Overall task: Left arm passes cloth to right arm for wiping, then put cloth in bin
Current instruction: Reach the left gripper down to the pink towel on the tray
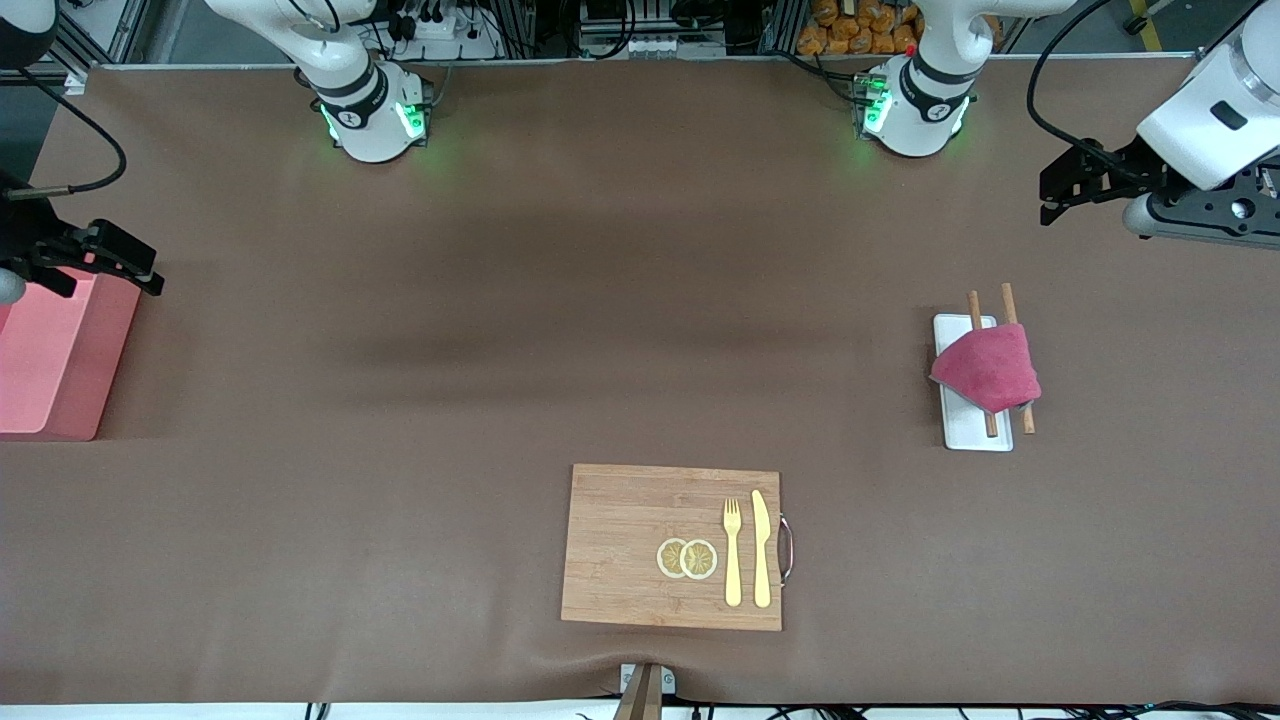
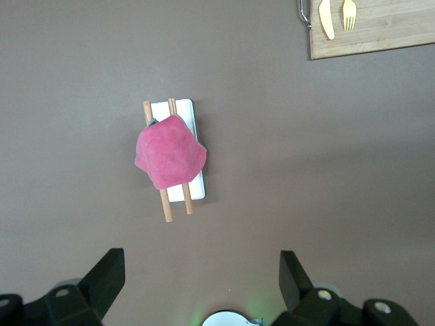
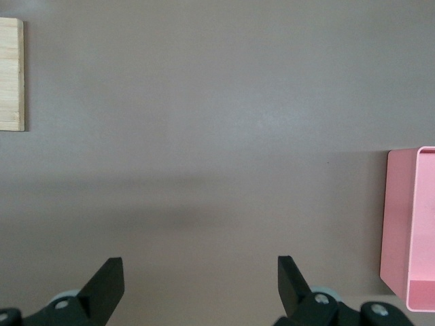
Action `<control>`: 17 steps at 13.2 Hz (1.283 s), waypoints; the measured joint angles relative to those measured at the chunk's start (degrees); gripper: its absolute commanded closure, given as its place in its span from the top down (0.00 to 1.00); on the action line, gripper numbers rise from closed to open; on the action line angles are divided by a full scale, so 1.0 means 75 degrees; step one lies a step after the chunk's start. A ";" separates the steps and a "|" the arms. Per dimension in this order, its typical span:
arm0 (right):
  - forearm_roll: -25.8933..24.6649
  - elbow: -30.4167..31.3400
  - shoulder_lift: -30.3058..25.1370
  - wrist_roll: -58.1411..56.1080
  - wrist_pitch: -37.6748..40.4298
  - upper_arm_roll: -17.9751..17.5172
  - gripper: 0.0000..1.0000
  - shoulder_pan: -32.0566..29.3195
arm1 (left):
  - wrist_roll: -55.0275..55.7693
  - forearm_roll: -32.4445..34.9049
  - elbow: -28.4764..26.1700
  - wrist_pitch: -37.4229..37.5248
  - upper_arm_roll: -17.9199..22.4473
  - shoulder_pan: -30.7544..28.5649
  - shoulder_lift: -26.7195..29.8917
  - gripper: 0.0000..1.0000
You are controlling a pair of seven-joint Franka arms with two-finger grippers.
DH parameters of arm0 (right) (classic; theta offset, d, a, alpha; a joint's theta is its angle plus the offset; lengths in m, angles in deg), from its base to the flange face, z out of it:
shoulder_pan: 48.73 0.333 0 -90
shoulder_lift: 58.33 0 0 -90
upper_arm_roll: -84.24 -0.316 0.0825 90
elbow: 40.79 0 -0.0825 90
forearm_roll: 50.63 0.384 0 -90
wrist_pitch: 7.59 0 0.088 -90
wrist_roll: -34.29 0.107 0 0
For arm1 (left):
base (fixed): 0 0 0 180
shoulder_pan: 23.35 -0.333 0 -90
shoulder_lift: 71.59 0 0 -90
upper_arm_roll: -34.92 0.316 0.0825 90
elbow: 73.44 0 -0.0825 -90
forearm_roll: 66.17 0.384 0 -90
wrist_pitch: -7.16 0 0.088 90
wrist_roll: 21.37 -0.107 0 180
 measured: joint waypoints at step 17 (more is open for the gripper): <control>0.0002 -0.0013 0.0005 0.0008 0.0051 -0.0002 1.00 0.0164 | -0.4267 -0.0211 -0.0031 -0.1791 0.0051 -0.0580 -0.2809 1.00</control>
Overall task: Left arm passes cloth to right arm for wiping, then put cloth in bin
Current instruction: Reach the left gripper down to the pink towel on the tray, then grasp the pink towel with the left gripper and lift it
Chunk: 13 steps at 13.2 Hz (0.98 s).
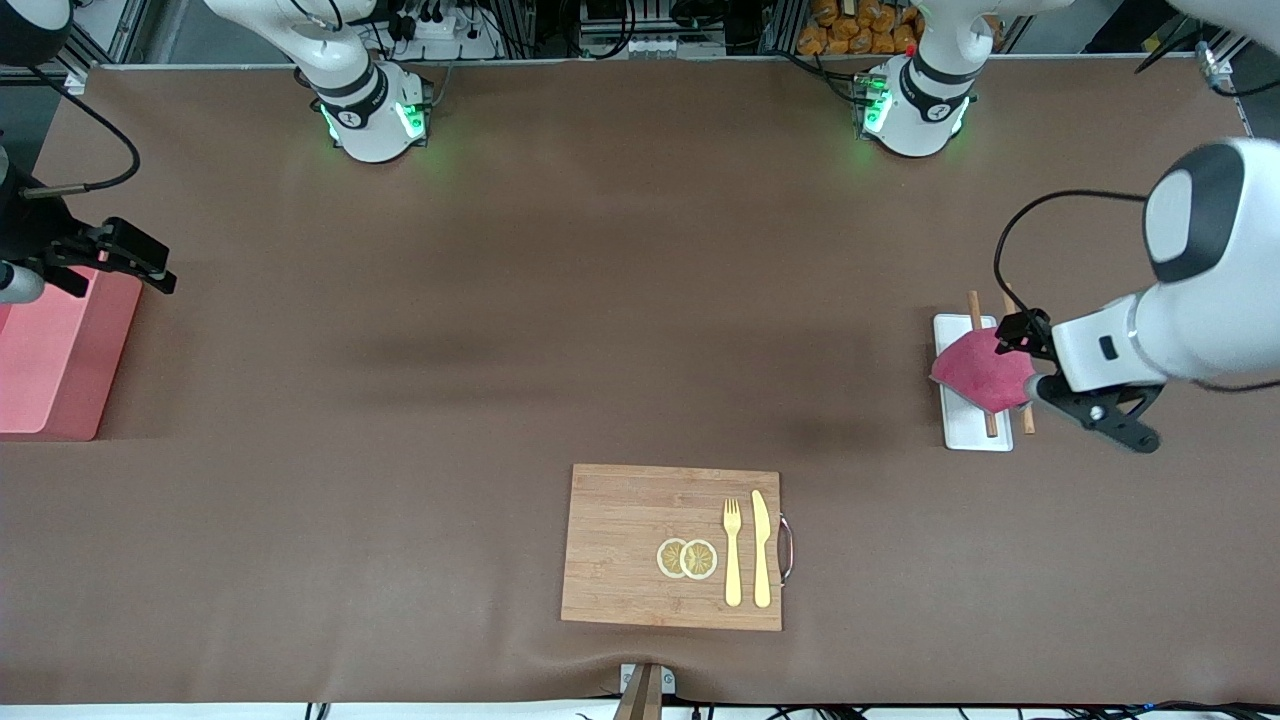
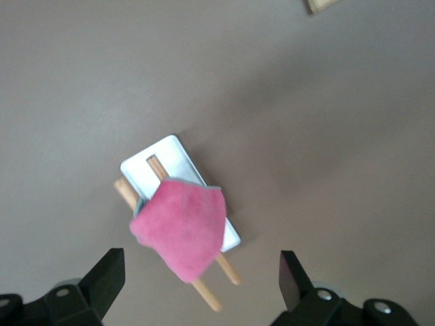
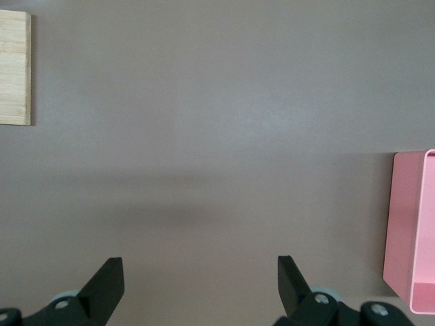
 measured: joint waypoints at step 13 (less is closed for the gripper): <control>-0.0001 0.0002 0.0180 0.0214 0.0015 -0.0001 1.00 0.0003 | -0.3469 0.0396 0.0028 -0.1172 -0.0005 -0.0051 -0.1910 1.00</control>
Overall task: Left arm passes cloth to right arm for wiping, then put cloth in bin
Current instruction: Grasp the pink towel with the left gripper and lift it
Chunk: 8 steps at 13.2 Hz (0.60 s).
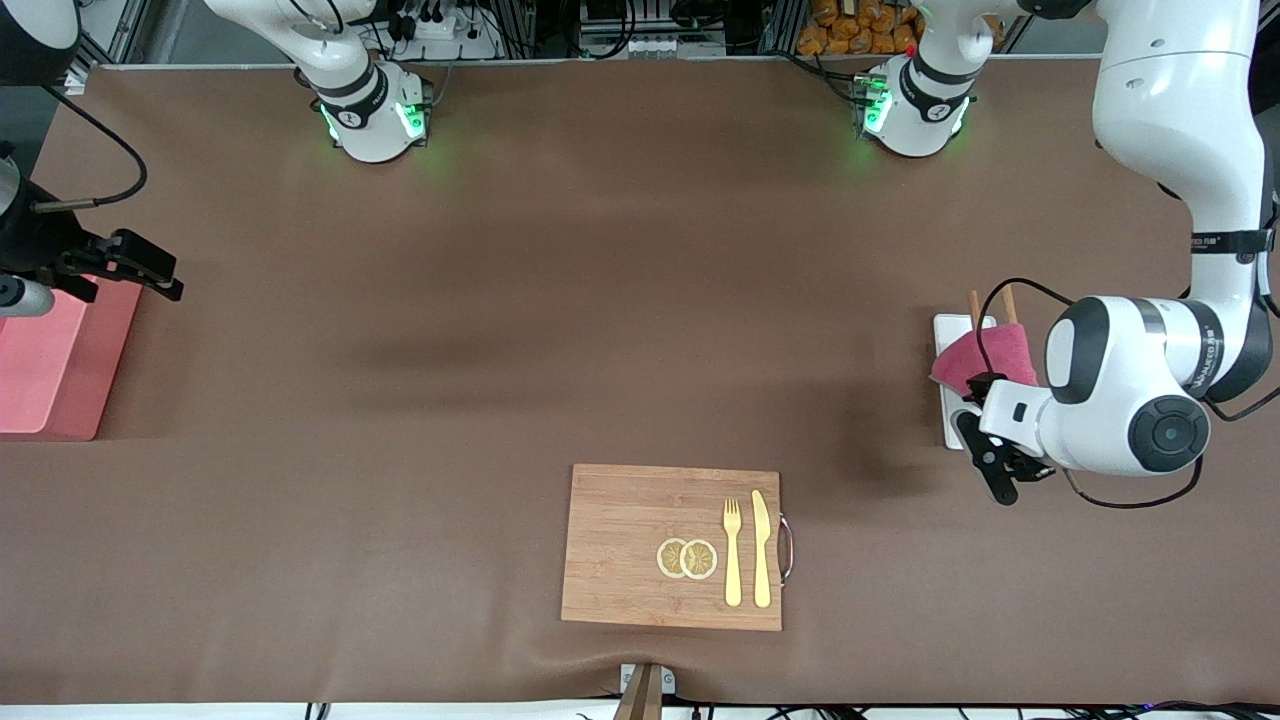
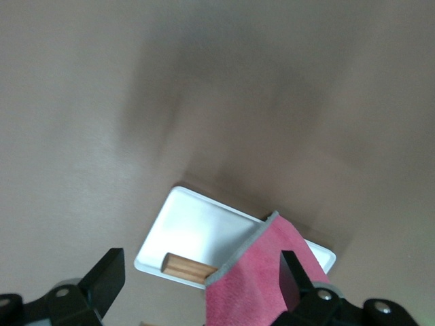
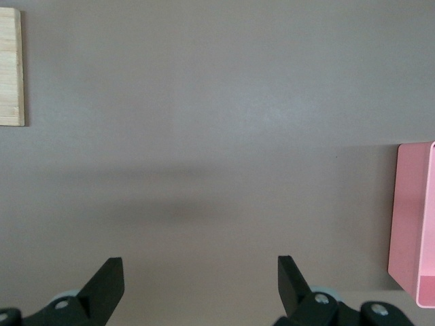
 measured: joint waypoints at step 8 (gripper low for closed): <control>0.0000 0.0000 0.0050 0.0071 0.0003 -0.0007 1.00 0.0008 | 0.1340 0.0017 -0.0097 0.1052 0.0010 -0.0187 -0.0133 1.00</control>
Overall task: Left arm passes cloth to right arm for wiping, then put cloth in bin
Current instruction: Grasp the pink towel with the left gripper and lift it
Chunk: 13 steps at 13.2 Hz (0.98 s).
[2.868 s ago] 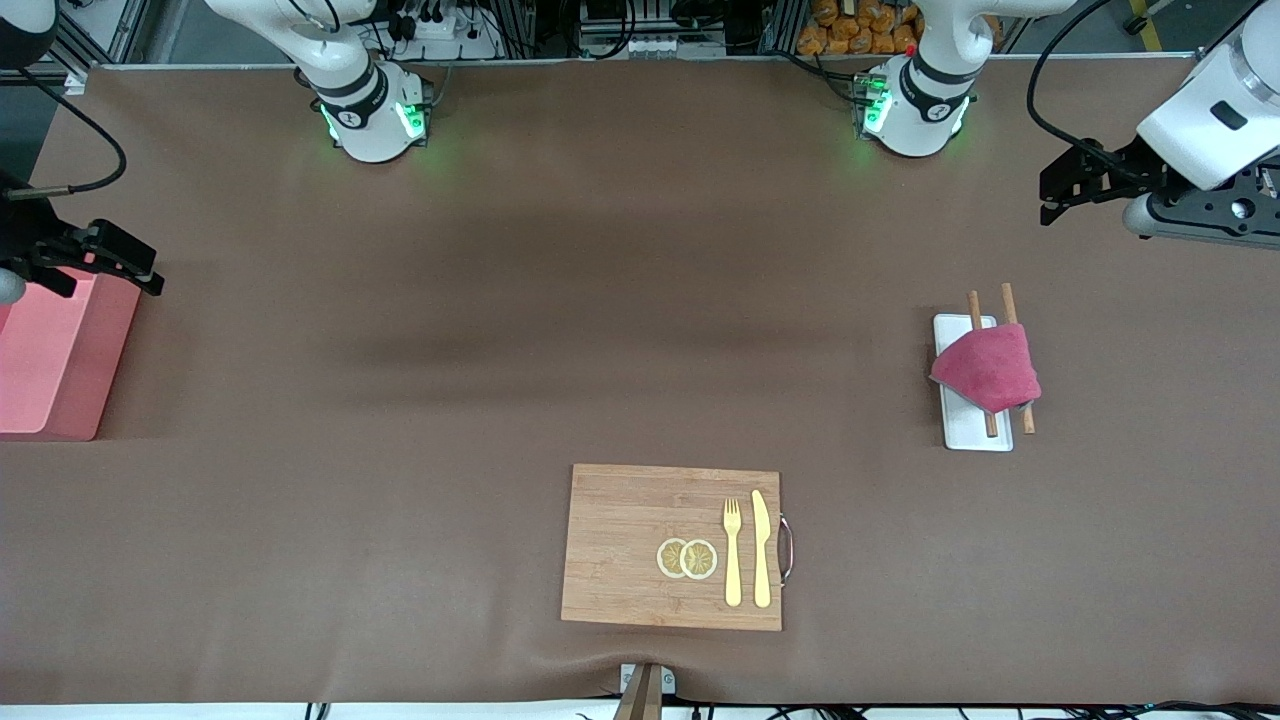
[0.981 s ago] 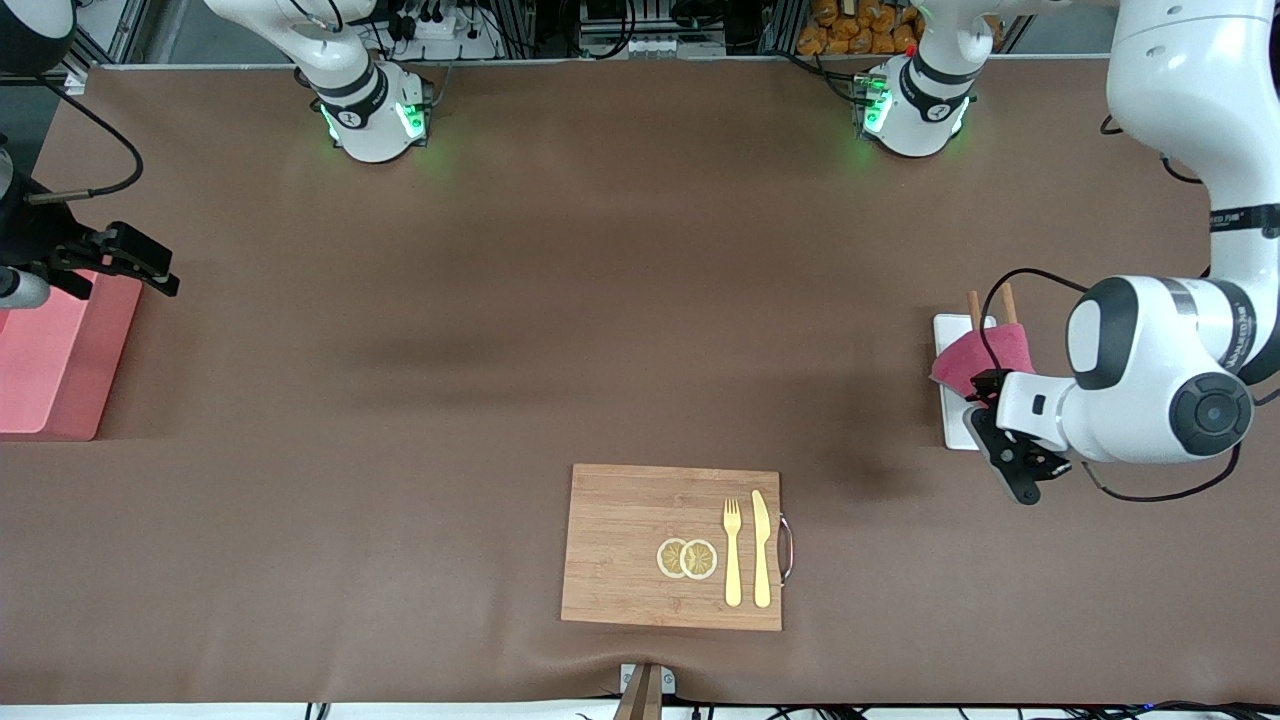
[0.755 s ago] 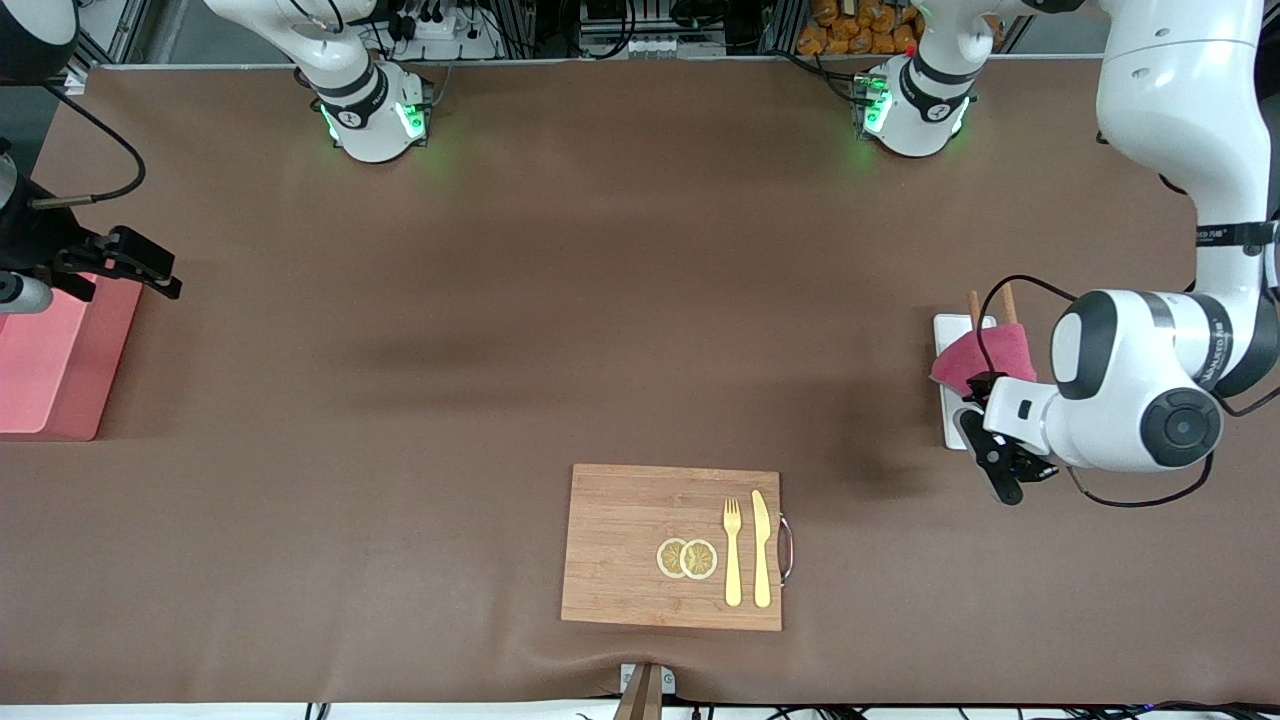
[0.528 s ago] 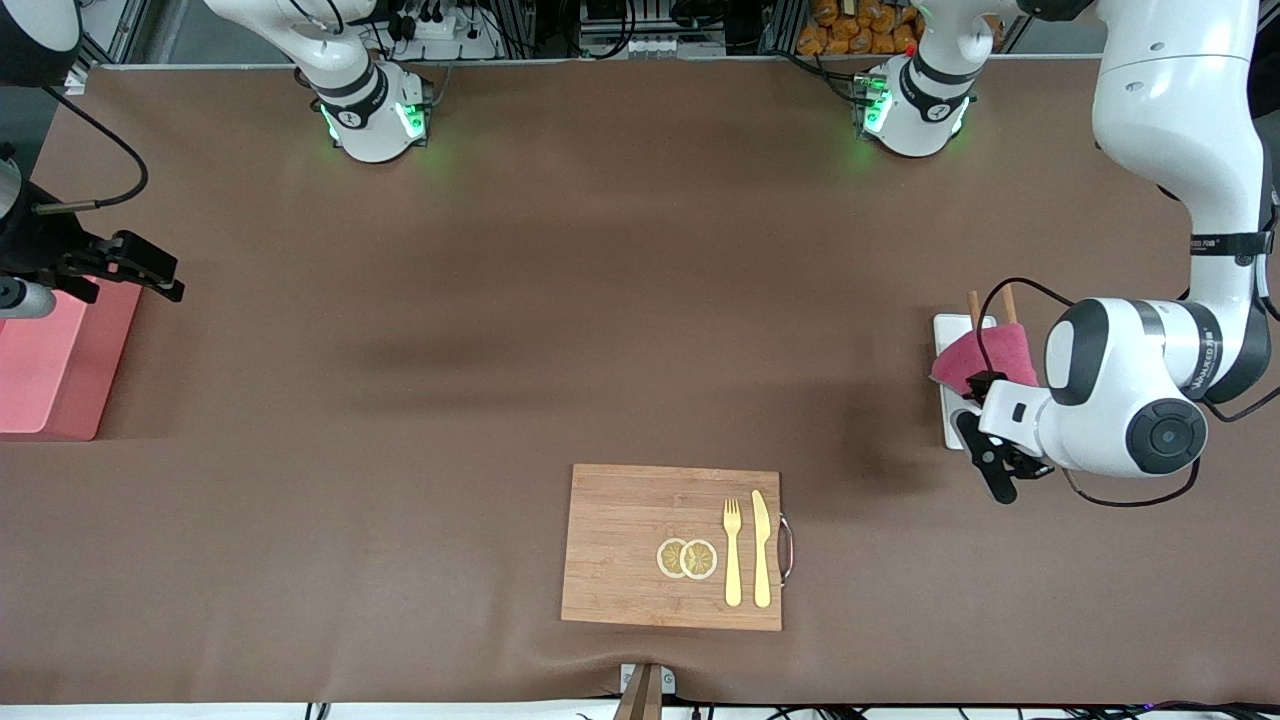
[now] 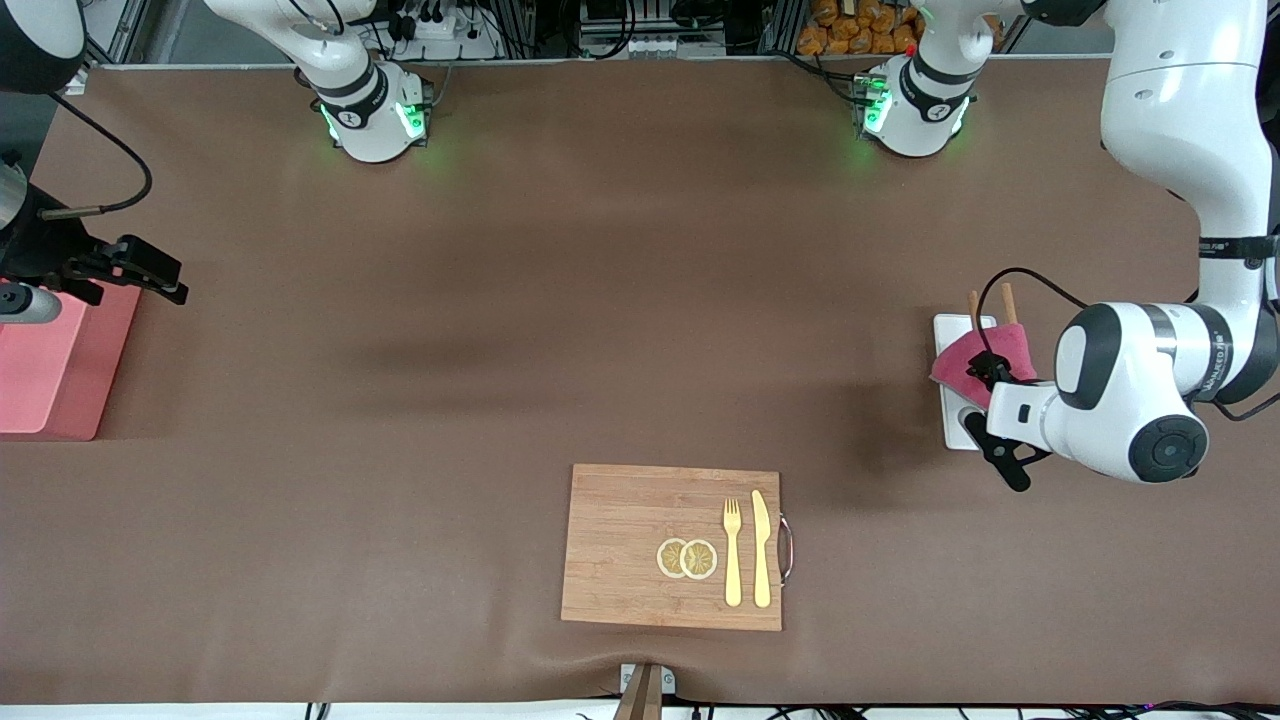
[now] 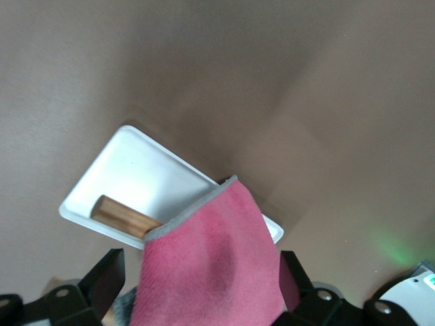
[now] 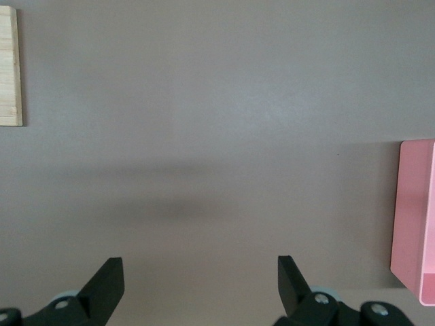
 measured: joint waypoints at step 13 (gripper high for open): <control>0.0000 0.0000 0.0033 0.0015 0.0023 0.0001 1.00 0.0000 | 0.0082 0.0109 0.0002 0.0003 0.0001 -0.0053 -0.0167 0.00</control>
